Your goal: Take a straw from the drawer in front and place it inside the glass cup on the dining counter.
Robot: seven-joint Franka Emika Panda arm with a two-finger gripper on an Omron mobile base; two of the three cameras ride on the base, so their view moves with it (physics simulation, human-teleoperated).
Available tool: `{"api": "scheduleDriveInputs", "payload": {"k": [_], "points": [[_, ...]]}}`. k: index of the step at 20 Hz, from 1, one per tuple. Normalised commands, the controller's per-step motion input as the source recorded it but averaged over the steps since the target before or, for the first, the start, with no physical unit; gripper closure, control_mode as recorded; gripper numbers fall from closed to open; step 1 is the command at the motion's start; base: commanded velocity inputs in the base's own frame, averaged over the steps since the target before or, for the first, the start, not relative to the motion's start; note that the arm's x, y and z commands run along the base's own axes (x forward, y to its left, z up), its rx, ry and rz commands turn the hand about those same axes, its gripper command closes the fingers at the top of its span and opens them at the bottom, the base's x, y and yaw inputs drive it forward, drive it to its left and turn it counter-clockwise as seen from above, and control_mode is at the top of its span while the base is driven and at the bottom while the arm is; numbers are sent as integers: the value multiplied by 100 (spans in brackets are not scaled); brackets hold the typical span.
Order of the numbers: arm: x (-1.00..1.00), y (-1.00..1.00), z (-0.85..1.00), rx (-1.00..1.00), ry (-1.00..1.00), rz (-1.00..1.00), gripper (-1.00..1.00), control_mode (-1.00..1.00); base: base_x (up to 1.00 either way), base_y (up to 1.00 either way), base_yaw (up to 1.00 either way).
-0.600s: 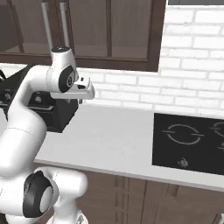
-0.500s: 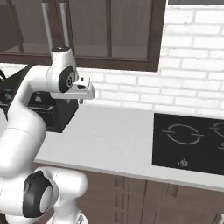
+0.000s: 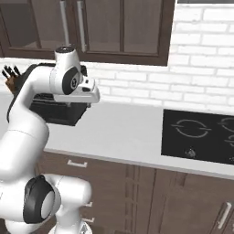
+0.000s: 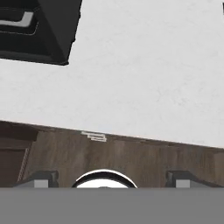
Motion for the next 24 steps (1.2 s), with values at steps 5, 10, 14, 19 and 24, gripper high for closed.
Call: {"api": "scheduleDriveInputs", "payload": {"k": [5,10,14,19,24], "points": [[0,0,0,0,0,0,-100,100,-31,-31,42],[0,0,0,0,0,0,-100,100,25,-59,69],[0,0,0,0,0,0,-100,100,28,-56,75],[0,0,0,0,0,0,-100,100,14,-60,74],[0,0,0,0,0,0,-100,100,-23,-71,57]]}}
